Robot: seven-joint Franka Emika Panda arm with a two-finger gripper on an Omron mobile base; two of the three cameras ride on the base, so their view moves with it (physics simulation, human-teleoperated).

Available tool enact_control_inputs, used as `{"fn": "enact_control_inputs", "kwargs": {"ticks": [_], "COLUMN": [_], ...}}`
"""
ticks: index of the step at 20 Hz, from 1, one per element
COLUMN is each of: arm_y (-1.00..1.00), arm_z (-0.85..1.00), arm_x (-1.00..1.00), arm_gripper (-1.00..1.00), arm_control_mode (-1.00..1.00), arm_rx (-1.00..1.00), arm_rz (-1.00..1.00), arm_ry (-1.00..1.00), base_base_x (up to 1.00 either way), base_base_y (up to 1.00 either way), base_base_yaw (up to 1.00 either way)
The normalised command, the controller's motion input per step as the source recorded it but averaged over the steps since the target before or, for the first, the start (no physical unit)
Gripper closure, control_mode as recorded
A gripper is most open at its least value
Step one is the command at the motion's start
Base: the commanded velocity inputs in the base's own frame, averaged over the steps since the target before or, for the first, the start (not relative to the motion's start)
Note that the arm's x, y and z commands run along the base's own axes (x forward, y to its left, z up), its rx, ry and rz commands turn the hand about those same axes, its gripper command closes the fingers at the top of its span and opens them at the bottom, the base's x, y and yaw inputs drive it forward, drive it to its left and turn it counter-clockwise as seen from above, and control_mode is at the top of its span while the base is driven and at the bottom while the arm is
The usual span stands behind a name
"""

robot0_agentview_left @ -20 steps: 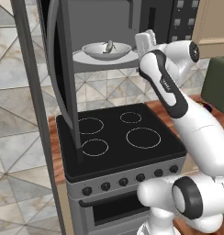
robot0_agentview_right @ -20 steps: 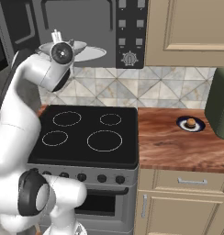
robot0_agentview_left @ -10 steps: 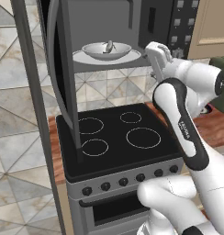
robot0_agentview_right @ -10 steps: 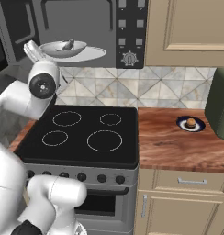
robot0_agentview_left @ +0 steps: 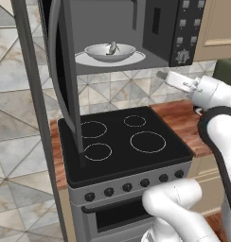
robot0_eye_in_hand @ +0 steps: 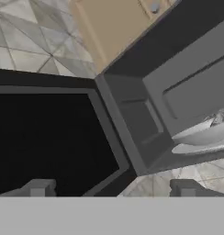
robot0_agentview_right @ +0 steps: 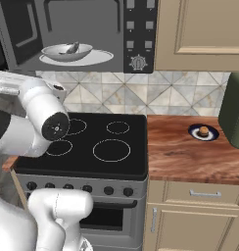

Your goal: Remove the tangerine from the bowl and place it on the small plate. Then place the bowl with only the fish in the microwave, close the door, and press the start button to microwave the fish.

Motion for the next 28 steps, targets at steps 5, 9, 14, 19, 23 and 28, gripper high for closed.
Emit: {"fn": "enact_control_inputs", "kwargs": {"ticks": [5, 9, 14, 19, 23, 28], "arm_y": [0.28, 0.58, 0.61, 0.26, 0.00, 0.23], "arm_z": [0.01, 0.01, 0.03, 0.07, 0.01, -0.10], "arm_x": [-1.00, -0.99, -0.95, -1.00, -1.00, -0.71], "arm_gripper": [-1.00, -1.00, -1.00, -1.00, -1.00, -1.00], "arm_control_mode": [-1.00, -1.00, -1.00, -1.00, -1.00, -1.00], "arm_rx": [-0.57, -0.59, -0.56, -0.46, -0.35, -0.35], "arm_rz": [0.21, 0.03, 0.00, -0.01, -0.02, -0.07], "arm_ry": [-0.63, -0.68, -0.58, -0.48, -0.40, -0.23], "base_base_x": [0.00, 0.00, 0.00, 0.00, 0.00, 0.00], "base_base_y": [0.00, 0.00, 0.00, 0.00, 0.00, 0.00], "base_base_yaw": [0.00, 0.00, 0.00, 0.00, 0.00, 0.00]}}
